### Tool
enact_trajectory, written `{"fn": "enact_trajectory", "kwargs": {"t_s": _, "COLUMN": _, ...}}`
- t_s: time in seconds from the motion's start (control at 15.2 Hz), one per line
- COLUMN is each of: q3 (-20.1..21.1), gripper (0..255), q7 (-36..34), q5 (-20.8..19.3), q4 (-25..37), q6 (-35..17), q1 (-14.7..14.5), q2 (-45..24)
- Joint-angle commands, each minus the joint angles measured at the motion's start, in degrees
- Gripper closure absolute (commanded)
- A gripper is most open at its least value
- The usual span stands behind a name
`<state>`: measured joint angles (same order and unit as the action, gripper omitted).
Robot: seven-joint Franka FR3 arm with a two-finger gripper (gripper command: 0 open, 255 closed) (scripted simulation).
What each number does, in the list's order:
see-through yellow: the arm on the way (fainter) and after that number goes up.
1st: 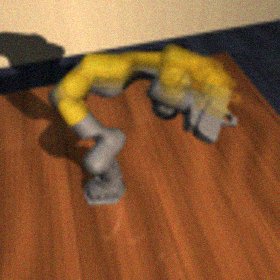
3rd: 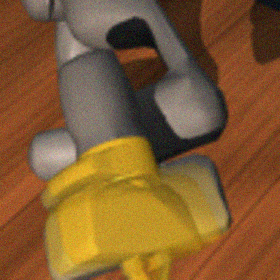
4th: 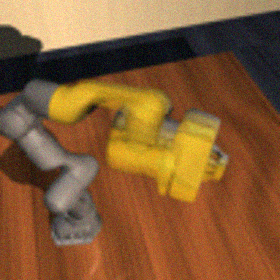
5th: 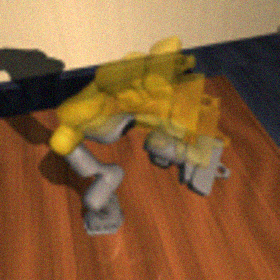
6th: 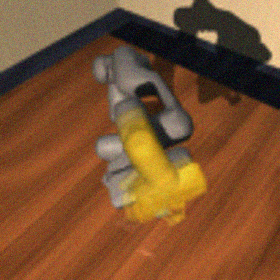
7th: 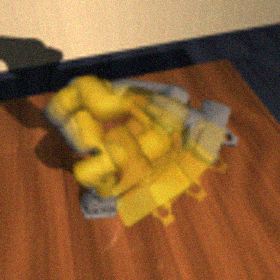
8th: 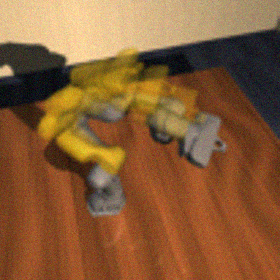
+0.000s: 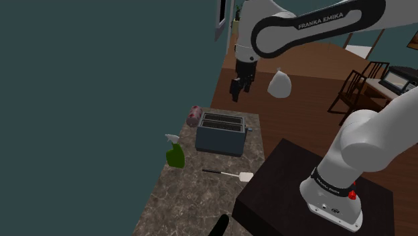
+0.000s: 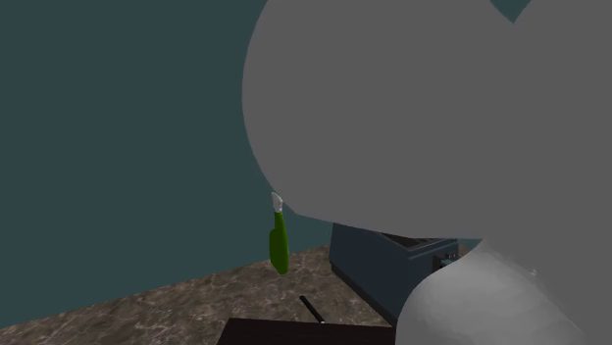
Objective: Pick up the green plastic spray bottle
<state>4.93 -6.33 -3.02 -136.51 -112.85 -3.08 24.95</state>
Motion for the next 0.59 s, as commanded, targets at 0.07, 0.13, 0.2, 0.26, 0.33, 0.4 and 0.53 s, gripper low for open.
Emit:
{"fn": "enact_trajectory", "kwargs": {"t_s": 0.07, "q3": 0.26, "gripper": 0, "q7": 0.89, "q5": 0.43, "q4": 1.15, "q6": -5.30, "q1": -0.57, "q2": -6.06}}
{"fn": "enact_trajectory", "kwargs": {"t_s": 0.13, "q3": 0.42, "gripper": 0, "q7": 1.10, "q5": 0.58, "q4": 1.72, "q6": -6.79, "q1": -0.80, "q2": -8.03}}
{"fn": "enact_trajectory", "kwargs": {"t_s": 0.2, "q3": 0.60, "gripper": 0, "q7": 1.32, "q5": 0.72, "q4": 2.37, "q6": -8.23, "q1": -1.01, "q2": -10.03}}
{"fn": "enact_trajectory", "kwargs": {"t_s": 0.26, "q3": 0.77, "gripper": 0, "q7": 1.53, "q5": 0.85, "q4": 3.08, "q6": -9.61, "q1": -1.24, "q2": -12.04}}
{"fn": "enact_trajectory", "kwargs": {"t_s": 0.33, "q3": 0.95, "gripper": 0, "q7": 1.75, "q5": 0.97, "q4": 3.86, "q6": -10.93, "q1": -1.46, "q2": -14.07}}
{"fn": "enact_trajectory", "kwargs": {"t_s": 0.4, "q3": 1.14, "gripper": 0, "q7": 1.96, "q5": 1.07, "q4": 4.71, "q6": -12.20, "q1": -1.68, "q2": -16.11}}
{"fn": "enact_trajectory", "kwargs": {"t_s": 0.53, "q3": 1.54, "gripper": 0, "q7": 2.38, "q5": 1.23, "q4": 6.61, "q6": -14.56, "q1": -2.11, "q2": -20.20}}
